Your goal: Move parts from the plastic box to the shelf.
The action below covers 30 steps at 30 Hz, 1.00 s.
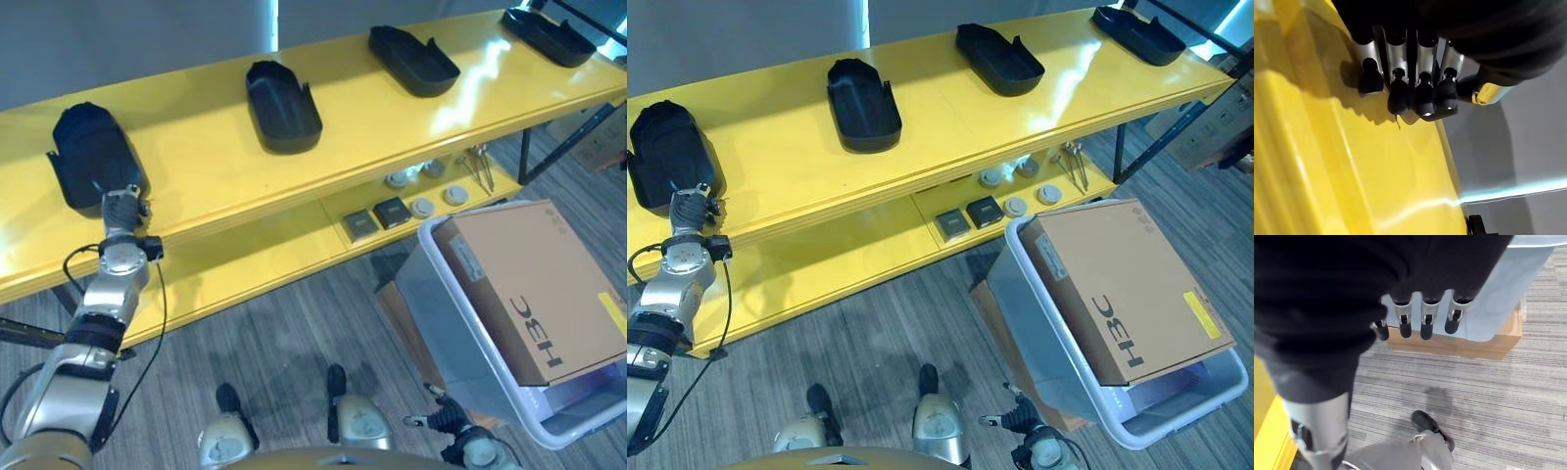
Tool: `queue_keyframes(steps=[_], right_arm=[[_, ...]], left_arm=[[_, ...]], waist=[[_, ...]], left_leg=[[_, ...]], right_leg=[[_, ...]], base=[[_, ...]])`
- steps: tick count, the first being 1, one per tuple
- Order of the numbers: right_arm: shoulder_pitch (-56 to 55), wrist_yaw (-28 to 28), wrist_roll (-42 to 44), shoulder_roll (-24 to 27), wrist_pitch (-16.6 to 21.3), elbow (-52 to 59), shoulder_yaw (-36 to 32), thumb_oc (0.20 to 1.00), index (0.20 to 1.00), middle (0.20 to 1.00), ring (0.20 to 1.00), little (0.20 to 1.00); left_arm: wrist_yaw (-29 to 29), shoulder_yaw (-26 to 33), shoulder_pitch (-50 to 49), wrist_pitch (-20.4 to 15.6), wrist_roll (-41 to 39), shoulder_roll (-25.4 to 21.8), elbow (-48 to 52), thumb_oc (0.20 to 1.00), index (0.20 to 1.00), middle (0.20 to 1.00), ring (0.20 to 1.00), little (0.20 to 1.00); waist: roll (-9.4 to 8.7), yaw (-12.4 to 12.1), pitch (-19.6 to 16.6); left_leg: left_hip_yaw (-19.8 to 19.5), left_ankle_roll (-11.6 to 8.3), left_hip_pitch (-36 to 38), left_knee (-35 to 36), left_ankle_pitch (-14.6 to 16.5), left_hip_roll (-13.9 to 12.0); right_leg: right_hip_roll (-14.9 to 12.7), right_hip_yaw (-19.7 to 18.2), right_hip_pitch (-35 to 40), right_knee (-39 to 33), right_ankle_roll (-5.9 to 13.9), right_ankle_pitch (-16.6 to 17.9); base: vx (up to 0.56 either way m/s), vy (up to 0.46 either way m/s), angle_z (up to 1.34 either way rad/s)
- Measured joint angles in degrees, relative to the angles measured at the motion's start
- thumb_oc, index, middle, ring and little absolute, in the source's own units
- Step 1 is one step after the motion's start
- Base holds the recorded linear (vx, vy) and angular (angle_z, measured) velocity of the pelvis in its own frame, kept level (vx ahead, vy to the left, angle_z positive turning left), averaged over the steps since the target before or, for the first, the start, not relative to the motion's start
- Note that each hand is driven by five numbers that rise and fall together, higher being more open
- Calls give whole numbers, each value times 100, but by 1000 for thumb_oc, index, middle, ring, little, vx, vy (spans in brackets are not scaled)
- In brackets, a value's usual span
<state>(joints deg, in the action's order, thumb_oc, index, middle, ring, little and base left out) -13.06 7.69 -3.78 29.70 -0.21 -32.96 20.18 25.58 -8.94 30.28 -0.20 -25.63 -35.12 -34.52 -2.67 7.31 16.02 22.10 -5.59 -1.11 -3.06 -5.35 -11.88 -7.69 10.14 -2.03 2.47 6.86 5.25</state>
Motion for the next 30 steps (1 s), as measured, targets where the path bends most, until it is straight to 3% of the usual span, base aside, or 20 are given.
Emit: queue_keyframes(steps=[11,20,24,25,26,27,29,30], right_arm=[[2,-3,9,6,5,-13,167,1000,1000,1000,1000,1000],[-3,-2,12,8,53,-27,171,1000,1000,1000,1000,1000],[-4,0,12,7,54,-27,171,1000,1000,1000,1000,1000],[-6,0,10,4,53,-25,171,1000,1000,1000,1000,1000],[-5,0,7,3,48,-22,168,1000,1000,1000,1000,1000],[-11,2,6,1,47,-11,162,1000,1000,1000,1000,1000],[-27,-1,-17,-23,45,-13,151,1000,1000,1000,1000,1000],[-52,1,-53,-52,41,-12,145,1000,1000,1000,1000,1000]], left_arm=[[76,-9,391,46,-6,-121,-521,200,200,200,200,200],[159,-12,474,110,-34,-195,-681,200,200,200,200,200],[145,-11,473,24,-128,-197,-675,200,200,200,200,200],[102,-9,466,-209,-129,-198,-660,200,200,200,200,200],[32,10,433,-358,-128,-201,-580,272,272,272,272,272],[14,33,360,-432,-127,-207,-397,598,598,598,598,598],[-89,155,-15,-657,-114,-207,308,1000,1000,1000,1000,1000],[-149,226,-261,-798,-109,-207,751,1000,1000,1000,1000,1000]], waist=[[-161,86,-115],[-184,92,-123],[-184,68,-124],[-183,48,-124],[-181,21,-125],[-181,16,-125],[-176,1,-128],[-157,-29,-142]], left_leg=[[0,-26,-243,-208,58,-92],[-13,-20,-295,-272,68,-104],[-15,-19,-275,-265,67,-102],[-15,-15,-269,-259,63,-99],[-14,-9,-243,-257,55,-88],[-10,-9,-215,-241,53,-80],[-4,-10,-44,-155,51,-51],[-5,-25,46,-112,70,-49]], right_leg=[[20,-32,-222,75,-41,-29],[20,-28,-229,67,-44,-7],[20,-18,-200,56,-45,-6],[20,-7,-183,62,-46,4],[20,-3,-161,53,-48,15],[20,-4,-137,38,-47,24],[16,6,38,-45,-43,28],[12,13,138,-59,-42,-4]], base=[[-4,-2,-1],[0,0,0],[0,0,0],[0,0,0],[38,36,1],[40,36,1],[38,30,1],[39,41,2]])
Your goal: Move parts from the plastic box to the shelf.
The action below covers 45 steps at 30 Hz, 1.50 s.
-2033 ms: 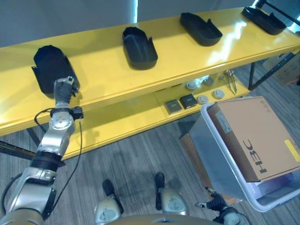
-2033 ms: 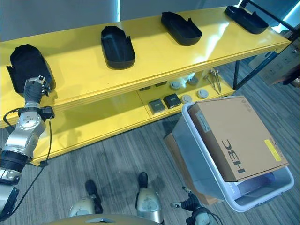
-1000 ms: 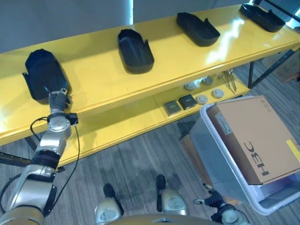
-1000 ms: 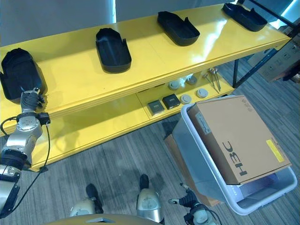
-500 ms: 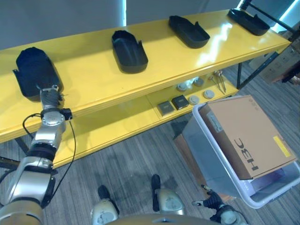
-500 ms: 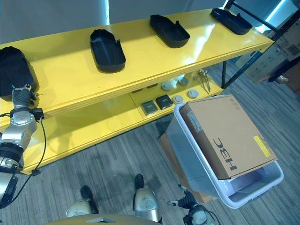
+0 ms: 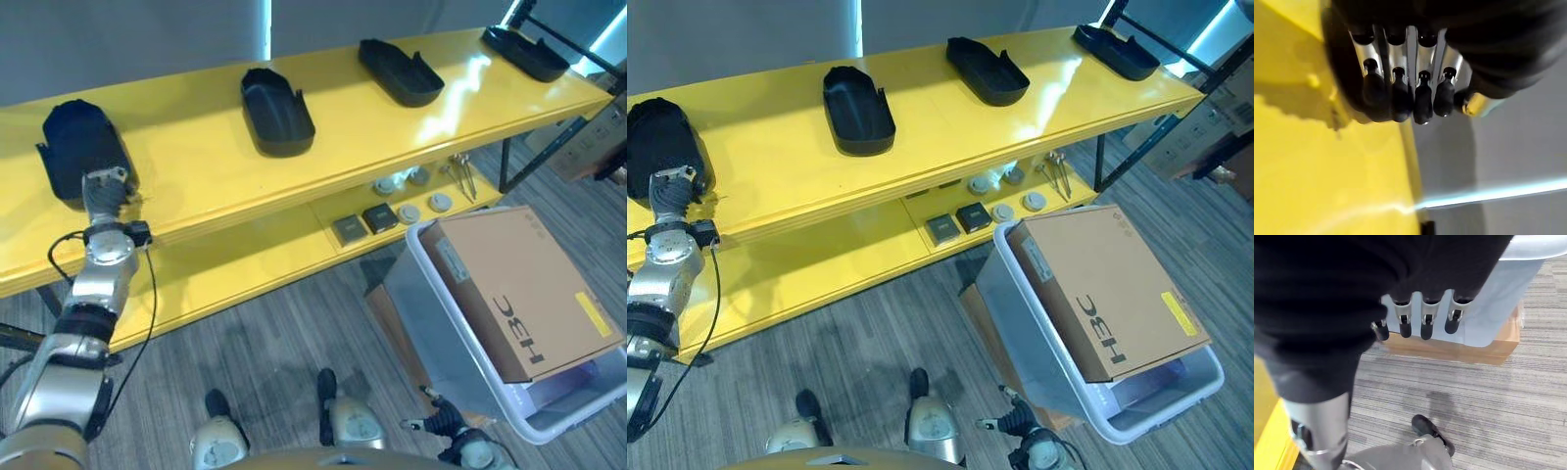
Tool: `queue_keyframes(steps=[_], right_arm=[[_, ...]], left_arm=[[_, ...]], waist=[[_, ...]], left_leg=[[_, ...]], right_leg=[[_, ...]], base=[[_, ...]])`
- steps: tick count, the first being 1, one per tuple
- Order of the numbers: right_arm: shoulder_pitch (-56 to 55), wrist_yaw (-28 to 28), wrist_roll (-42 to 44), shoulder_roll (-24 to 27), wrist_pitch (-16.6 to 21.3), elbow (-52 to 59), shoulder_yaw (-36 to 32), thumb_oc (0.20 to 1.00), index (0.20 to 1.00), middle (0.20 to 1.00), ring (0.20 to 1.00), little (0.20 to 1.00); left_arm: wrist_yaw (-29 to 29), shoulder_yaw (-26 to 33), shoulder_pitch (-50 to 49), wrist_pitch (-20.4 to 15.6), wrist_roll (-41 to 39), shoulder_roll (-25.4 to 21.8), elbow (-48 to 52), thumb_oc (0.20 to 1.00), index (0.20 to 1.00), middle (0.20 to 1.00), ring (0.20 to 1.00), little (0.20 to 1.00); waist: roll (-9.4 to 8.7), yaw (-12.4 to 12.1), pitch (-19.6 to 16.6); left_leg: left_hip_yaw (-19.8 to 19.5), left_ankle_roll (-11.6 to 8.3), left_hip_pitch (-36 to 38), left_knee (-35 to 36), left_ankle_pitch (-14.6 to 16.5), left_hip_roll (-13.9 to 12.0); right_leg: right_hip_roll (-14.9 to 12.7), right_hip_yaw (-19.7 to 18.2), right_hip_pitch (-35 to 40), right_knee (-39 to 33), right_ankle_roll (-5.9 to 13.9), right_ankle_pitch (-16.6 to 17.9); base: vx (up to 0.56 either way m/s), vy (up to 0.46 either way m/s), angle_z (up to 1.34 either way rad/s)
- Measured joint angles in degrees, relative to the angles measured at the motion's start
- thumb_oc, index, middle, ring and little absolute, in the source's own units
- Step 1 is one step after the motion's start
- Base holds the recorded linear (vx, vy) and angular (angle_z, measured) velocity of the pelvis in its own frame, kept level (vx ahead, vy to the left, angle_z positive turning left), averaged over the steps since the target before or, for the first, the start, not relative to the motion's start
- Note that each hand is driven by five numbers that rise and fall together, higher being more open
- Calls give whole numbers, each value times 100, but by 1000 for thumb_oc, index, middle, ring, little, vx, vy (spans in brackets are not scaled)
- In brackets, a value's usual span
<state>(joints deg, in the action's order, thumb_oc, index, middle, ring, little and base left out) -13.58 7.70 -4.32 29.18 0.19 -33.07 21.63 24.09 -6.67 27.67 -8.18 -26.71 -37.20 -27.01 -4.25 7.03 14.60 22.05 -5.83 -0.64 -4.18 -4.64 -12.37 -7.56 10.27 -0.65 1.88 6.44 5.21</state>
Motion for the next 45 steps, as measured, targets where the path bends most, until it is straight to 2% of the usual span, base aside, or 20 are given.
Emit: queue_keyframes(steps=[2,4,5,7,8,9,12,17,18,20,22,24,28,30,32,34,38,42,45], right_arm=[[-125,0,-48,-81,1,35,-89,1000,1000,1000,1000,1000],[-269,6,-63,-209,-11,63,-381,1000,1000,1000,1000,1000],[-422,27,-67,-212,-58,44,-451,1000,1000,1000,1000,1000],[-483,35,-141,-267,-76,-38,-552,1000,1000,1000,1000,1000],[-521,39,-216,-296,-76,-85,-602,1000,1000,1000,1000,1000],[-508,42,-286,-300,-99,-121,-620,1000,1000,1000,1000,1000],[-476,69,-287,-369,-162,-164,-664,1000,1000,1000,1000,1000],[-430,122,-286,-422,-297,-185,-676,1000,1000,1000,1000,1000],[-414,123,-286,-422,-312,-195,-711,1000,1000,1000,1000,1000],[-414,134,-285,-422,-317,-235,-866,1000,1000,1000,1000,1000],[-402,153,-274,-414,-327,-436,-874,1000,1000,1000,1000,1000],[-278,143,-241,-415,-302,-702,-865,1000,1000,1000,1000,1000],[50,26,115,-475,-350,-1431,-807,1000,1000,1000,1000,1000],[263,-105,474,-654,-566,-1954,-801,1000,1000,1000,1000,1000],[745,-362,987,-1033,-670,-3096,-880,1000,1000,1000,1000,1000],[891,-438,1197,-1211,-670,-3615,-1055,1000,1000,1000,1000,1000],[839,-591,1287,-1208,-690,-3554,-1108,1000,1000,1000,1000,1000],[809,-582,949,-1208,-663,-3538,-1051,1000,1000,1000,1000,1000],[818,-581,847,-1189,-659,-3551,-1048,1000,1000,1000,1000,1000]], left_arm=[[-78,36,-422,-69,0,7,780,1000,1000,1000,1000,1000],[-201,300,-1264,-73,-7,72,2077,1000,1000,1000,1000,1000],[-359,298,-1554,-95,-24,207,2491,1000,1000,1000,1000,1000],[-649,620,-2008,-28,-417,485,2948,1000,1000,1000,1000,1000],[-775,666,-2145,-10,-561,576,2976,1000,1000,1000,1000,1000],[-993,728,-2312,116,-825,615,2998,1000,1000,1000,1000,1000],[-1479,914,-2797,385,-1341,778,3112,1000,1000,1000,1000,1000],[-1977,907,-3775,1033,-2055,928,3059,1000,1000,1000,1000,1000],[-2061,910,-3979,1059,-2073,934,3050,1000,1000,1000,1000,1000],[-2057,917,-4407,1045,-2218,1048,2982,1000,1000,1000,1000,1000],[-2076,894,-4656,1246,-2330,1122,2454,1000,1000,1000,1000,1000],[-2106,830,-4787,1297,-2624,1244,1812,1000,1000,1000,1000,1000],[-1931,660,-4965,1192,-2555,1534,-346,1000,1000,1000,1000,1000],[-1702,667,-4878,1182,-2324,1732,-1416,1000,1000,1000,1000,1000],[-1652,758,-4635,928,-1605,2102,-2999,1000,1000,1000,1000,1000],[-1617,927,-4449,937,-1223,2293,-3755,1000,1000,1000,1000,1000],[-2035,909,-4385,896,-695,2400,-3901,1000,1000,1000,1000,1000],[-2135,866,-4136,250,-668,2449,-3994,1000,1000,1000,1000,1000],[-2223,863,-4003,95,-667,2450,-3987,1000,1000,1000,1000,1000]], waist=[[61,-92,-78],[164,-168,-169],[285,-270,-297],[413,-361,-430],[469,-393,-510],[570,-560,-620],[644,-693,-714],[639,-904,-804],[635,-1002,-805],[640,-1045,-816],[659,-1222,-829],[687,-1281,-854],[655,-1369,-936],[624,-1434,-998],[593,-1541,-1003],[583,-1559,-1014],[546,-1567,-1031],[520,-1427,-1149],[515,-1419,-1173]], left_leg=[[3,-5,97,94,-3,19],[-3,-1,171,200,-15,79],[-39,26,204,268,-38,140],[-117,63,314,387,-83,225],[-137,54,343,436,-74,251],[-169,47,342,473,-69,291],[-248,83,367,541,-96,353],[-344,82,282,549,-93,379],[-364,89,226,553,-98,384],[-478,131,181,553,-129,433],[-532,136,175,556,-133,464],[-625,139,153,574,-134,506],[-657,141,173,711,-137,544],[-661,141,173,726,-137,545],[-727,141,172,722,-139,559],[-796,144,191,724,-142,578],[-789,144,189,735,-140,581],[-779,145,174,733,-140,581],[-778,150,172,728,-144,584]], right_leg=[[-6,4,72,-22,23,-32],[-27,21,140,-65,29,-38],[-64,77,188,-70,42,-34],[-125,155,295,-72,107,-79],[-151,170,292,-60,163,-139],[-197,224,304,-22,147,-216],[-236,300,388,3,175,-238],[-290,376,325,85,198,-307],[-298,394,286,124,196,-312],[-328,479,315,135,202,-309],[-359,545,360,127,215,-314],[-402,642,395,108,244,-337],[-416,782,486,5,251,-335],[-412,801,495,-21,256,-339],[-418,881,567,-39,265,-346],[-433,949,646,-52,287,-366],[-443,957,640,-45,294,-389],[-425,948,644,-44,294,-387],[-425,946,647,-56,296,-387]], base=[[20,43,3],[-21,35,8],[-41,33,23],[-40,15,24],[-63,12,21],[-83,17,18],[-80,8,16],[-90,13,11],[-124,11,13],[-121,-15,22],[-125,-32,21],[-70,-26,21],[-50,-30,19],[-14,-40,10],[6,-29,16],[20,8,19],[14,6,4],[0,0,0],[0,0,0]])
